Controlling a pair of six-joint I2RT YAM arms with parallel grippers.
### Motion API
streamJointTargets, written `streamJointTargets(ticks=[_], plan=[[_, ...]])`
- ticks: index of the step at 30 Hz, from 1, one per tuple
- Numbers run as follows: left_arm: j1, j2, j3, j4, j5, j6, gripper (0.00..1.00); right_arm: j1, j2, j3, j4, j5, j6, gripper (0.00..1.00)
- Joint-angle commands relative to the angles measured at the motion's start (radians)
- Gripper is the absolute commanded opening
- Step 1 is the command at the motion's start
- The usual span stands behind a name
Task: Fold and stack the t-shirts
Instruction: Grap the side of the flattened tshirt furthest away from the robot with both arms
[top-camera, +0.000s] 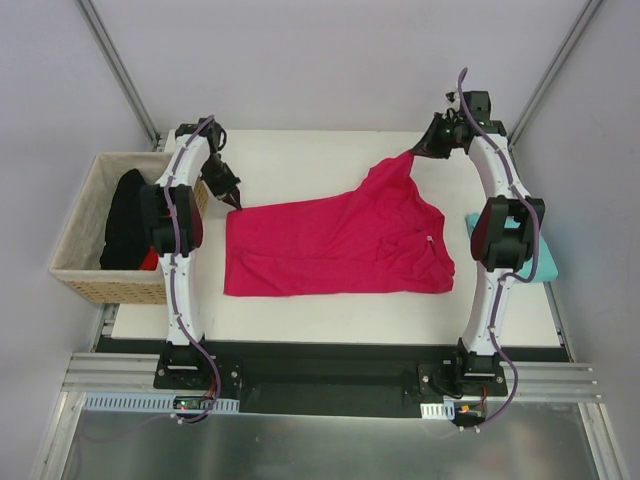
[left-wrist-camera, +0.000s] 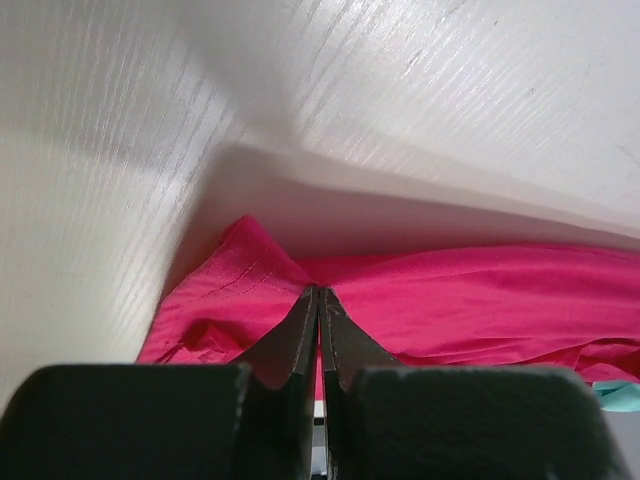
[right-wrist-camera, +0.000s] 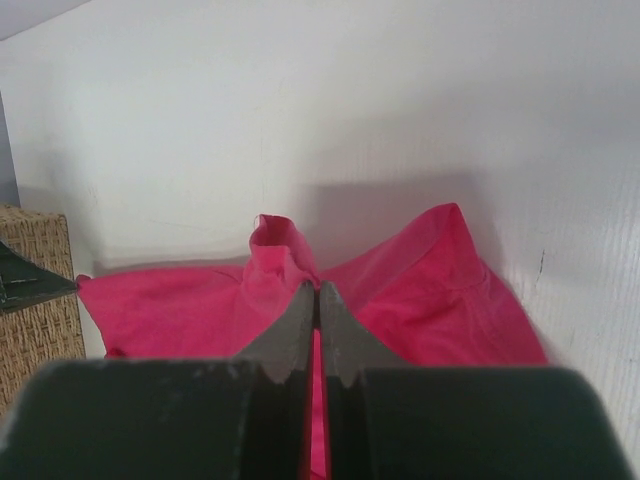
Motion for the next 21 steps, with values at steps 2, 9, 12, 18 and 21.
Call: streamJointTargets(ticks=[2,9,12,18,21], plan=[[-0.001,-0.128,-0.031,-0.043,-0.022,-0.001,0.00,-0.006,-0.124,-0.087,0.023,-0.006,-0.023,0.01],[-0.003,-0.186,-0.085,-0.049,-0.035,0.016,0.00,0.001,-0.205,-0.231,0.044,0.005,-0.032,0.01],[-0.003,-0.204,-0.098,-0.058,-0.041,0.023,0.00,0.004,-0.245,-0.270,0.055,0.012,-0.035,0.01],[-0.004,-0.249,-0.151,-0.067,-0.047,0.039,0.00,0.012,-0.338,-0.371,0.060,0.032,-0.041,0.01],[-0.003,-0.266,-0.175,-0.070,-0.055,0.049,0.00,0.018,-0.400,-0.444,0.060,0.048,-0.047,0.01]])
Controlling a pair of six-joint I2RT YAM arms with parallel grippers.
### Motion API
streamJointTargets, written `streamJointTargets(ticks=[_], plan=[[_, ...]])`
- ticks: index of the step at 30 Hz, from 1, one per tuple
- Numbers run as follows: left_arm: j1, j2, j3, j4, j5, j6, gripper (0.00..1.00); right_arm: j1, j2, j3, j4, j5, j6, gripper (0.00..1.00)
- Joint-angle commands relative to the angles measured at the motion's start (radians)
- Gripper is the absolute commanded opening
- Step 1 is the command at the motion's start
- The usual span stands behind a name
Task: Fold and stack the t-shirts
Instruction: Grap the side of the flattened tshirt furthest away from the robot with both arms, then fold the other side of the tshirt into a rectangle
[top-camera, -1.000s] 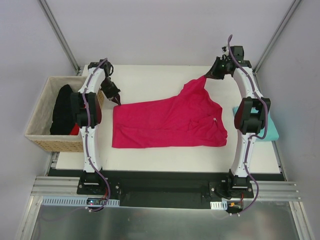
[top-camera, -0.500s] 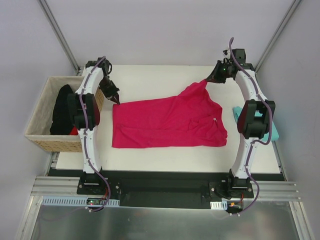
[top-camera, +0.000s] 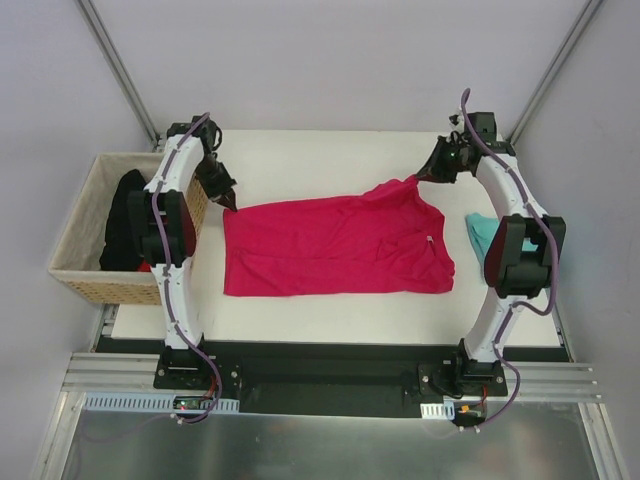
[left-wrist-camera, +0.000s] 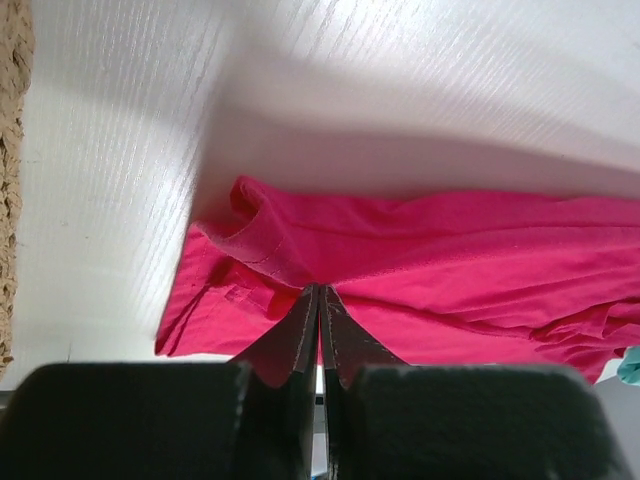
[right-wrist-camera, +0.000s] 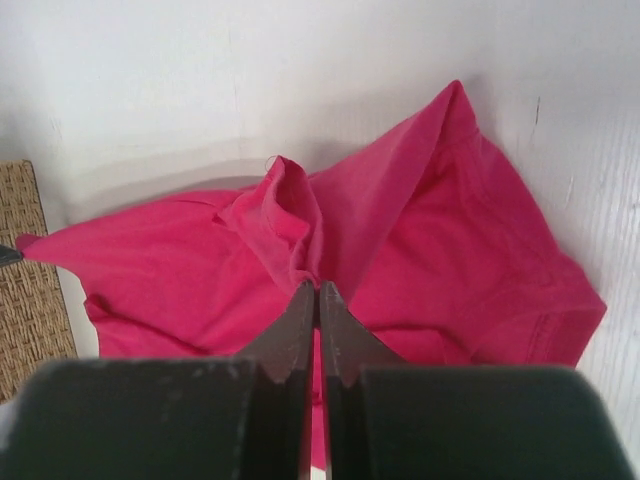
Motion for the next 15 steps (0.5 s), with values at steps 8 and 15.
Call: streamJointTargets(ticks=[8,15], plan=[[-0.028,-0.147,-0.103,-0.079,-0.052,0.039,0.00,0.026,-0.283,-0.224,0.021,0.042,-0.035,0.01],[-0.059,-0.188,-0.163,-0.091,-0.066,0.063,0.00,0.043,-0.384,-0.324,-0.005,0.065,-0.038,0.01]])
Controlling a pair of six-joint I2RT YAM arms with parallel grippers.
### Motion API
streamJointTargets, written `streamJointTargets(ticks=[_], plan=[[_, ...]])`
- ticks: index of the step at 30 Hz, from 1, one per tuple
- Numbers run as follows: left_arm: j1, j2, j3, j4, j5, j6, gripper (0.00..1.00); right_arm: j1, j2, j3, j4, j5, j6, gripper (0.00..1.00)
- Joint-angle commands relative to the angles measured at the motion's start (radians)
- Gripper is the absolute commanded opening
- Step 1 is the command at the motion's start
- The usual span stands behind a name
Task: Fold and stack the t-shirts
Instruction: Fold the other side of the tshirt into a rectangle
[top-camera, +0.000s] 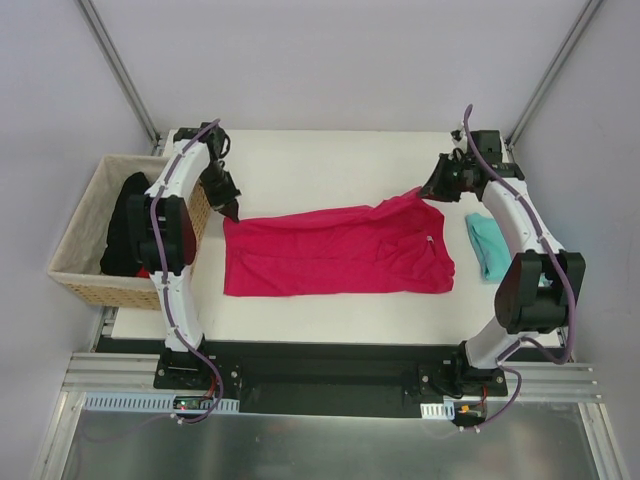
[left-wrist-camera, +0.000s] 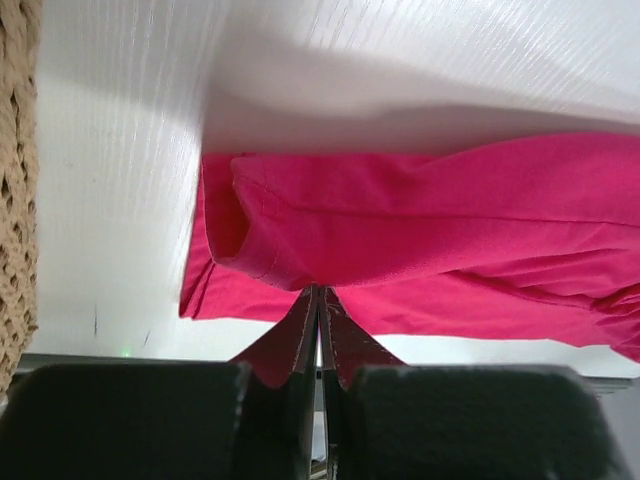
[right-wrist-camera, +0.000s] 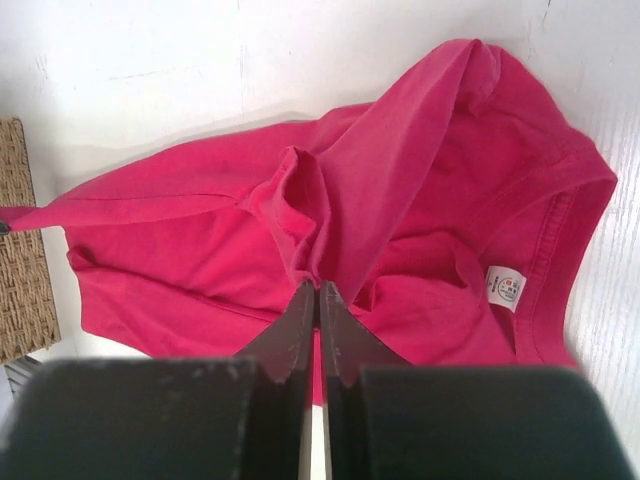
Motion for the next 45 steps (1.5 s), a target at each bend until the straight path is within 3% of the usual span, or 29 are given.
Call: streamJointTargets(ticks=[1,21,45], plan=[[-0.021,-0.099,-0.042,-0.083,-0.043,0.008,0.00,0.020,-0.109,-0.042,-0.018,0.025,-0.023,0.01],[-0.061,-0.196,-0.158,-0.108,-0.077,0.033,0.00,0.054,-0.366,-0.177,-0.138,0.134,-0.012,0.01],[-0.122,-0.204,-0.241,-0.121,-0.105,0.031,0.00,0.077,-0.423,-0.160,-0.367,0.200,-0.015,0.01]])
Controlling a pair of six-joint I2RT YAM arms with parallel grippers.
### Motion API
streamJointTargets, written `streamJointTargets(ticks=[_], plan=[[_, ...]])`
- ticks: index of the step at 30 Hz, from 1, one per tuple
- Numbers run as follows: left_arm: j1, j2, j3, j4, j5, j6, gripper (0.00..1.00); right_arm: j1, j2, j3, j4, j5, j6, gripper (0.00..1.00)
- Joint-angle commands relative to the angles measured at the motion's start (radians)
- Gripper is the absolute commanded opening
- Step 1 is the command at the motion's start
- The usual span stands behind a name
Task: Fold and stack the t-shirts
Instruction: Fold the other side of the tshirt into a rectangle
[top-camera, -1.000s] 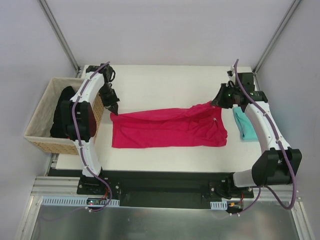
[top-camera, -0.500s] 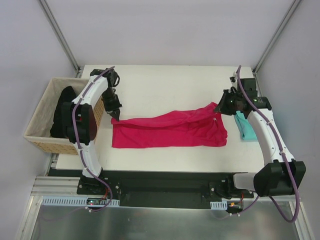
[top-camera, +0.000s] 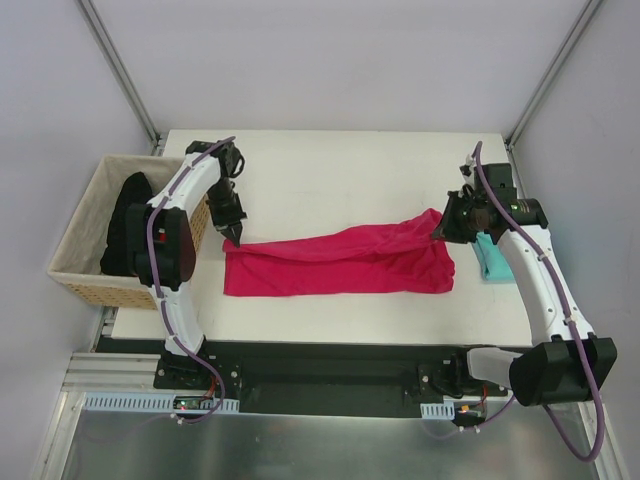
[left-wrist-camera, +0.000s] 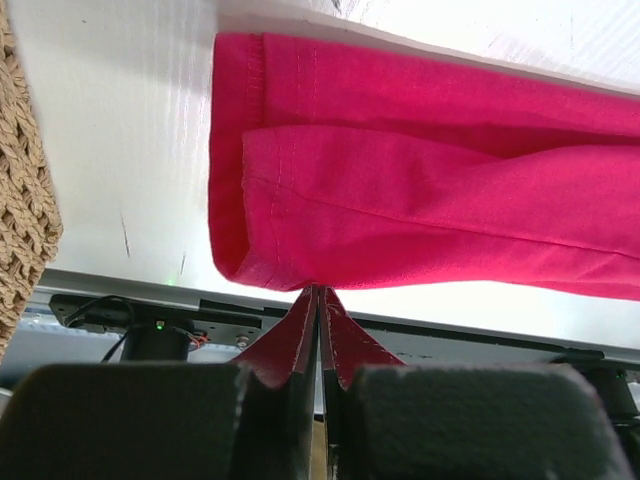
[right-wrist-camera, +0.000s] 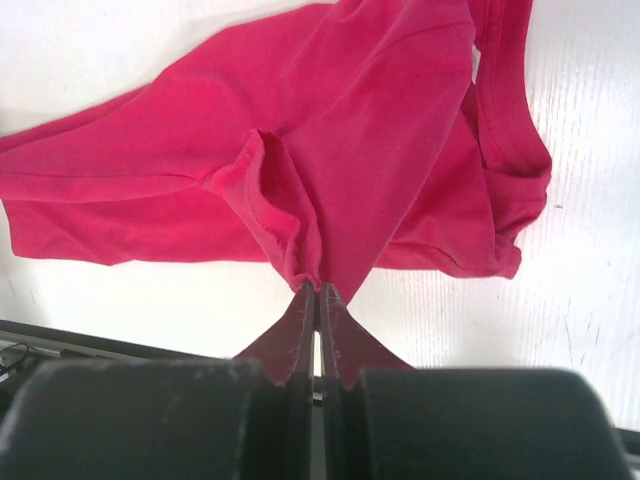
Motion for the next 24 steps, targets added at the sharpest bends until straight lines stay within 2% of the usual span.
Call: streamJointTargets(ticks=[1,24], plan=[[-0.017,-0.049,-0.014,-0.050,-0.026,0.017,0.00,0.007,-0.001,0.048,-0.064,0.023,-0.007,0.01],[-0.040,-0.117,-0.111,-0.067,-0.050,0.011,0.00,0.013,-0.033,0.103,-0.207,0.039,-0.023,0.01]])
